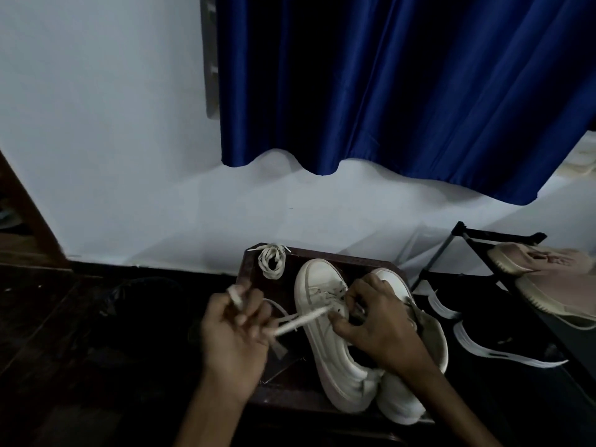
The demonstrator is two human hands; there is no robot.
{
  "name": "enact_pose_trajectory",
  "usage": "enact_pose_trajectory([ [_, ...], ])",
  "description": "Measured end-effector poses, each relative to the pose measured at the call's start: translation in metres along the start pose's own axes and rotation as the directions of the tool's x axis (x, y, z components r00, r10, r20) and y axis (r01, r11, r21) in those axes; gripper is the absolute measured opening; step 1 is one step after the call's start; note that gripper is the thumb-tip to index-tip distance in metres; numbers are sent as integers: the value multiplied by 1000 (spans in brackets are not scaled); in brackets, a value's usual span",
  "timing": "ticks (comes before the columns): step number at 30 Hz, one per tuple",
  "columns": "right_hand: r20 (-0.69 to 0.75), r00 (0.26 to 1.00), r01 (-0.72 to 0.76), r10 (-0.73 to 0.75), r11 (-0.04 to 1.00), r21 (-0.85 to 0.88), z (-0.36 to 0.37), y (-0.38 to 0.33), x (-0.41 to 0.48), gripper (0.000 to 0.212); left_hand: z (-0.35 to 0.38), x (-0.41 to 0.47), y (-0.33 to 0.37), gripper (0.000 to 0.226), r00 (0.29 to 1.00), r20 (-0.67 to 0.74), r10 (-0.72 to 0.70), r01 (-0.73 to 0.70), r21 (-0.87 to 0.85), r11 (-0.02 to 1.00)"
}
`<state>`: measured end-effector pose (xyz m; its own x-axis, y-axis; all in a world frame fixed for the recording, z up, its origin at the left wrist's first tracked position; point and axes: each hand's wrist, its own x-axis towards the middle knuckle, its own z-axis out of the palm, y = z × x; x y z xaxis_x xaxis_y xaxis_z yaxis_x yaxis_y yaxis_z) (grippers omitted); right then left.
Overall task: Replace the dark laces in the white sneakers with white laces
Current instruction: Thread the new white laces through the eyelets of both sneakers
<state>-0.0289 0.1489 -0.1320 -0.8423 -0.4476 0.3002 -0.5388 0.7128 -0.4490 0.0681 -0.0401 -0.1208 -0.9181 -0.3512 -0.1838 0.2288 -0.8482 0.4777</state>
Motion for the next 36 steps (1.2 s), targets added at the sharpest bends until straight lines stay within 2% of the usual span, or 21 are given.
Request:
enact_pose_trajectory([
  [1, 2, 1000, -1, 1, 1000, 4, -1, 0, 0, 31, 4, 3, -9, 16, 1000, 8, -16, 15, 120, 993],
  [2, 2, 1000, -2, 2, 1000, 9, -1, -1, 0, 31, 5, 6, -18, 26, 999, 28, 29, -37, 375, 926],
  [3, 2, 1000, -1, 1, 1000, 15, -2, -1, 0, 30, 0, 8, -29, 33, 985, 125, 117, -171, 669, 723],
  [4, 4, 1000, 1, -1, 1000, 23, -2, -1, 0, 29, -6, 12, -41, 35, 943, 276, 188, -331, 847, 416],
  [5, 8, 1000, 0, 0, 1000, 31, -3, -1, 0, 29, -11, 13, -51, 33, 890, 412, 194, -439, 889, 126],
  [6, 14, 1000, -3, 2, 999, 41, -3, -1, 1, 28, -16, 14, -57, 28, 853, 491, 179, -488, 871, -65],
  [7, 18, 1000, -4, 3, 999, 48, -4, -1, 1, 28, -18, 13, -60, 22, 836, 512, 195, -495, 859, -134],
  [10, 16, 1000, -7, 6, 998, 60, -3, -1, 1, 30, -29, 21, -62, 16, 861, 483, 157, -465, 874, -139],
  [11, 16, 1000, -7, 6, 998, 61, -3, -1, 1, 30, -30, 24, -59, 17, 868, 483, 116, -478, 876, -69],
  [13, 10, 1000, -11, 10, 998, 70, -3, 0, 1, 29, -28, 26, -45, 19, 926, 358, 115, -376, 899, 226],
  [15, 2, 1000, -22, 22, 997, 78, -3, 2, 2, 30, -25, 23, -16, 22, 977, 33, 211, -171, 713, 681],
  [16, 1, 1000, -25, 25, 997, 75, -2, 3, 1, 31, -27, 19, 3, 28, 956, -59, 289, -212, 545, 811],
  [18, 4, 1000, -30, 30, 997, 64, -1, 4, 1, 34, -28, 8, 32, 40, 895, -66, 442, -398, 332, 855],
  [21, -16, 999, -45, 46, 997, 66, 0, 4, 1, 36, -32, 1, 30, 33, 820, 21, 572, -556, 268, 787],
  [23, -31, 999, -43, 45, 997, 68, 0, 4, 2, 34, -40, -6, 4, 30, 755, 56, 653, -596, 476, 647],
  [25, -23, 1000, -13, 14, 998, 57, -1, 3, 2, 30, -43, -12, -24, 25, 720, 251, 647, -634, 615, 469],
  [27, 27, 999, 28, -30, 998, 61, -2, 3, 1, 26, -48, -12, -44, 25, 666, 490, 562, -704, 662, 258],
  [29, 53, 996, 66, -71, 993, 99, -5, 1, 5, 18, -57, -4, -54, 32, 629, 702, 334, -748, 664, 14],
  [32, 56, 989, 129, -135, 987, 96, -9, -12, 23, 25, -67, 9, -63, 35, 657, 753, 22, -730, 644, -230],
  [34, 151, 974, 165, -169, 986, 37, -4, -30, 42, 27, -65, 9, -66, 29, 717, 695, -58, -688, 692, -218],
  [36, 293, 942, 206, -164, 971, -120, 12, -49, 59, 26, -61, 8, -64, 21, 770, 632, -87, -638, 765, -90],
])
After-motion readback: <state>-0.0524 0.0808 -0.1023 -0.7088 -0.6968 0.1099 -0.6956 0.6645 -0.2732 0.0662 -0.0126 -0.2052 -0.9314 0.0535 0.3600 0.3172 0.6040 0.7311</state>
